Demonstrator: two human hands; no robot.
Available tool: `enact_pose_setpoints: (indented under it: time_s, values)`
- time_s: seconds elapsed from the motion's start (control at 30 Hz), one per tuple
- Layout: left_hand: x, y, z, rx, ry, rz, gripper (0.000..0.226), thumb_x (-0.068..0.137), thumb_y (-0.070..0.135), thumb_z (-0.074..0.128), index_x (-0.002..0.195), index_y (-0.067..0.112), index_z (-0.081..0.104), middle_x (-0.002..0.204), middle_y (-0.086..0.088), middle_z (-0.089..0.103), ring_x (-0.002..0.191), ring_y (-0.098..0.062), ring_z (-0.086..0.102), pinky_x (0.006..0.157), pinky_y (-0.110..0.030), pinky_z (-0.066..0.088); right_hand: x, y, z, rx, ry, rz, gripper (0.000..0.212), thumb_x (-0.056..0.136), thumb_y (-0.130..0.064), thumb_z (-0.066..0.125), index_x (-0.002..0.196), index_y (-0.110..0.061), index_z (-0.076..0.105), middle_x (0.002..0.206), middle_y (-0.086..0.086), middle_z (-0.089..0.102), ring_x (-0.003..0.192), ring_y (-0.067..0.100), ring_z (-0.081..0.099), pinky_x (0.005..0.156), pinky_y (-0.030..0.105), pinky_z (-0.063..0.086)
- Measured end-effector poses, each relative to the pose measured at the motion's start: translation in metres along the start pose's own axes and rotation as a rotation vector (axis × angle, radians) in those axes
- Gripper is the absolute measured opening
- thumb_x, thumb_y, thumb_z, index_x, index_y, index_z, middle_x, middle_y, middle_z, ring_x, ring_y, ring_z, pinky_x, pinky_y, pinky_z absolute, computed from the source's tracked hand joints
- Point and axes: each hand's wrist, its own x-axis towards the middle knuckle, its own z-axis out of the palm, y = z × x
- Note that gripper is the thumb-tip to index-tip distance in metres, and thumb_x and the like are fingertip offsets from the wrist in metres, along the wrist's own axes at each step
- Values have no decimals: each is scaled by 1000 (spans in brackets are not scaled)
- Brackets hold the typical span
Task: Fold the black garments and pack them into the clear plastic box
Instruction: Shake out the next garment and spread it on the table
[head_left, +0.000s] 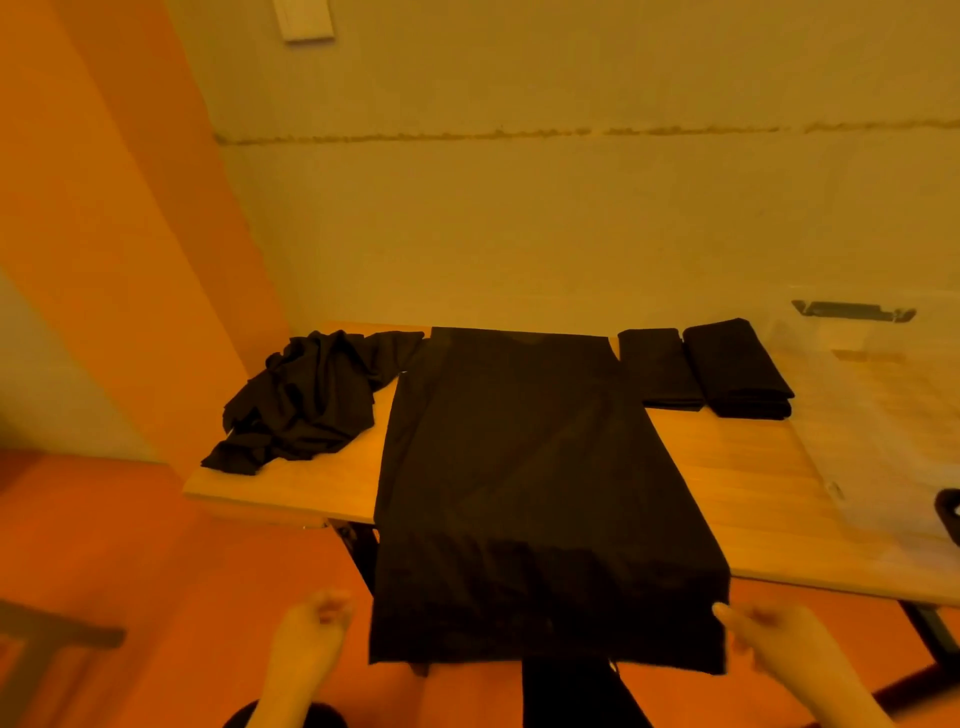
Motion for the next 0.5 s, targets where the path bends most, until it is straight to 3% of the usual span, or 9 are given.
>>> enact_pose_setpoints:
  time_s: [0.07, 0.17, 0.2, 0.27, 0.33, 0.43, 0.5]
  values:
    - [9, 29, -10, 22, 139, 168, 4, 90, 12, 58, 91, 14, 61, 87, -10, 62, 79, -24, 56, 70, -32, 42, 6, -26, -6, -7, 135, -120, 26, 86, -32, 62, 83, -6, 60, 73, 5, 58, 70, 21, 56, 67, 33, 46]
    - [36, 90, -16, -89, 177, 429, 12, 90, 21, 57, 78, 17, 59, 63, -9, 55, 57, -20, 48, 54, -28, 35, 27, -88, -10, 102, 271, -345, 35, 87, -49, 50, 88, -16, 61, 74, 3, 57, 72, 22, 55, 70, 37, 47]
    - [52, 110, -13, -76, 151, 476, 14, 90, 20, 57, 79, 16, 64, 68, -11, 60, 63, -20, 53, 59, -30, 38, 41, -110, -9, 77, 282, -428, 39, 87, -54, 47, 92, -18, 63, 81, 4, 61, 77, 22, 57, 75, 36, 48]
    - [91, 146, -1, 49, 138, 506, 18, 92, 17, 55, 100, 11, 70, 93, -9, 68, 88, -22, 61, 78, -29, 41, 76, -154, -6, -71, 227, -521, 35, 91, -37, 52, 116, -14, 59, 113, 8, 62, 103, 23, 58, 94, 36, 45]
    - [129, 169, 13, 121, 132, 450, 31, 93, 21, 54, 120, 7, 60, 112, -12, 64, 105, -23, 59, 91, -29, 41, 111, -190, -2, -168, 183, -571, 39, 92, -26, 53, 129, -13, 50, 134, 8, 50, 123, 22, 48, 102, 34, 38]
    - [169, 177, 32, 239, 130, 335, 53, 90, 34, 58, 134, 6, 47, 129, -15, 51, 118, -29, 49, 97, -38, 43, 148, -222, 8, -306, 174, -648, 49, 95, -30, 47, 141, -15, 36, 150, 5, 32, 138, 19, 29, 110, 34, 28]
    - [183, 174, 41, 350, 200, 324, 54, 88, 36, 60, 135, 13, 46, 128, -12, 50, 118, -28, 46, 94, -38, 44, 166, -224, 19, -440, 91, -663, 56, 96, -35, 43, 146, -18, 24, 155, 3, 19, 143, 17, 16, 114, 33, 19]
